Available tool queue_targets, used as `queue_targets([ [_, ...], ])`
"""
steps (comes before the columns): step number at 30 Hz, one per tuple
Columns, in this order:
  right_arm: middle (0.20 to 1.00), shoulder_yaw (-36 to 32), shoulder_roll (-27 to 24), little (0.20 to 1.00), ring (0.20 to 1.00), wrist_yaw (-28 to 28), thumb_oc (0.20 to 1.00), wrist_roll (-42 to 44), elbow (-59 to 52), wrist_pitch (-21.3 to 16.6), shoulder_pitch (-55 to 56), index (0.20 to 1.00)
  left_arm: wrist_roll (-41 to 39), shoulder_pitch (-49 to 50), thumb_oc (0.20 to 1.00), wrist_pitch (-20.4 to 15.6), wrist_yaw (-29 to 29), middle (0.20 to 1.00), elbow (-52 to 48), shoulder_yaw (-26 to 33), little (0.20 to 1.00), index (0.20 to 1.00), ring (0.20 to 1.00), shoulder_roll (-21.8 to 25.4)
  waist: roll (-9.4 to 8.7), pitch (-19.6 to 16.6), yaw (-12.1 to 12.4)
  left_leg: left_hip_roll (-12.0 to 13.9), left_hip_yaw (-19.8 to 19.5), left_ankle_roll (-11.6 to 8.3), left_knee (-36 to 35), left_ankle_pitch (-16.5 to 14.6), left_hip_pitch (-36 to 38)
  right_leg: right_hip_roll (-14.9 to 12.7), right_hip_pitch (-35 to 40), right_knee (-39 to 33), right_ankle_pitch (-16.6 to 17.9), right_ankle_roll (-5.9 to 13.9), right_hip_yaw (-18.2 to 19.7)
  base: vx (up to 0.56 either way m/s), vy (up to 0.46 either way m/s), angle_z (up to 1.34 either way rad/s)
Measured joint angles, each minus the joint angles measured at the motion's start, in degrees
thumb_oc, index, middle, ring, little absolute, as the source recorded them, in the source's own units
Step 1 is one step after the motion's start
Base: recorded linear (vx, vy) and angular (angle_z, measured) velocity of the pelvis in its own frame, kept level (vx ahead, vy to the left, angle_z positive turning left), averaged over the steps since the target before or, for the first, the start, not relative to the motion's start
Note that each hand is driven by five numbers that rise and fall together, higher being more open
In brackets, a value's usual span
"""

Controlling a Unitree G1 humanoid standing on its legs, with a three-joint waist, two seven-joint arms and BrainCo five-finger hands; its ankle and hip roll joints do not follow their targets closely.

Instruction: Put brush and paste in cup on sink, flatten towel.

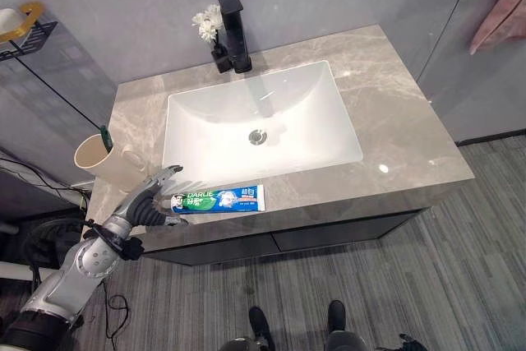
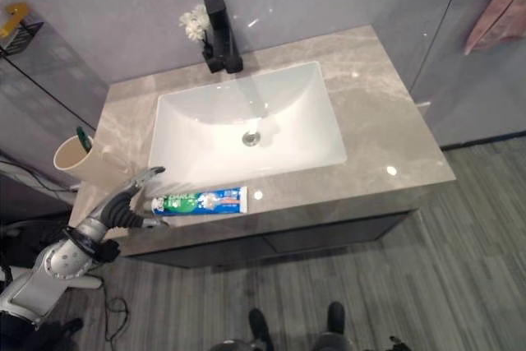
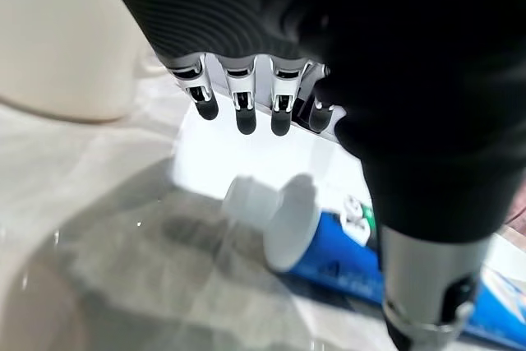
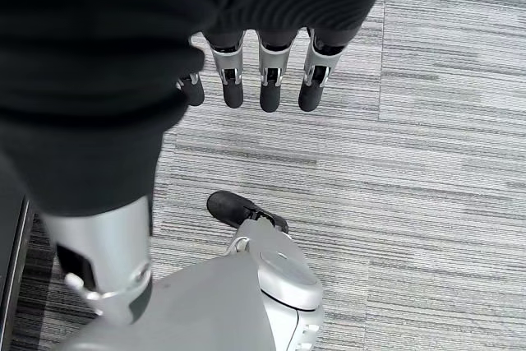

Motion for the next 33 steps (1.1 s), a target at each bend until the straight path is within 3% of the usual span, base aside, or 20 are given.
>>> queue_targets([
  [24,1.000,0.00,-0.56,1.000,1.000,-0.12,1.000,0.01,-0.18,-0.04,-0.21,1.000,4.08,-0.88,1.000,-0.21,0.13,1.000,1.69,-4.25,1.000,1.000,1.000,0.11,0.32,-0.06,-0.03,0.03,0.06,-0.02,-0.01,-0.02,-0.33,0.03,-0.38,-0.01,0.03,-0.04,0.07,0.00,0.000,0.00],
  [25,1.000,0.00,-0.59,1.000,1.000,-0.12,1.000,0.01,-0.19,-0.04,-0.25,1.000,4.18,-0.89,0.875,-0.21,0.13,0.875,1.69,-4.24,0.875,0.875,0.875,0.11,0.32,-0.06,-0.03,0.03,0.06,-0.02,-0.01,-0.02,-0.33,0.03,-0.39,0.00,0.03,-0.04,0.07,0.00,0.000,0.00],
  [28,1.000,0.01,-0.66,1.000,1.000,-0.13,1.000,0.01,-0.35,-0.08,-0.35,1.000,4.45,-0.36,0.705,-0.68,-0.13,0.705,1.69,-4.24,0.705,0.705,0.705,0.14,0.31,-0.05,-0.03,0.03,0.07,-0.03,-0.01,-0.03,-0.40,0.04,-0.45,0.00,0.03,-0.04,0.07,0.00,0.000,0.00],
  [30,1.000,0.02,-0.69,1.000,1.000,-0.14,1.000,0.02,-0.45,-0.08,-0.44,1.000,4.44,0.28,0.620,-1.47,0.43,0.620,1.45,-4.24,0.620,0.620,0.620,0.13,0.27,-0.03,0.14,0.04,0.02,-0.03,-0.02,-0.03,-0.41,0.05,-0.44,0.00,0.01,-0.01,0.07,0.00,0.000,0.00],
  [33,1.000,0.03,-0.76,1.000,1.000,-0.17,1.000,0.04,-0.81,-0.19,-0.52,1.000,4.47,0.24,0.570,-1.83,1.40,0.570,1.53,-4.14,0.570,0.570,0.570,0.13,0.12,0.07,0.10,0.04,0.09,-0.06,-0.03,-0.05,-0.53,0.04,-0.60,-0.01,-0.10,0.13,0.19,0.00,0.000,0.00],
])
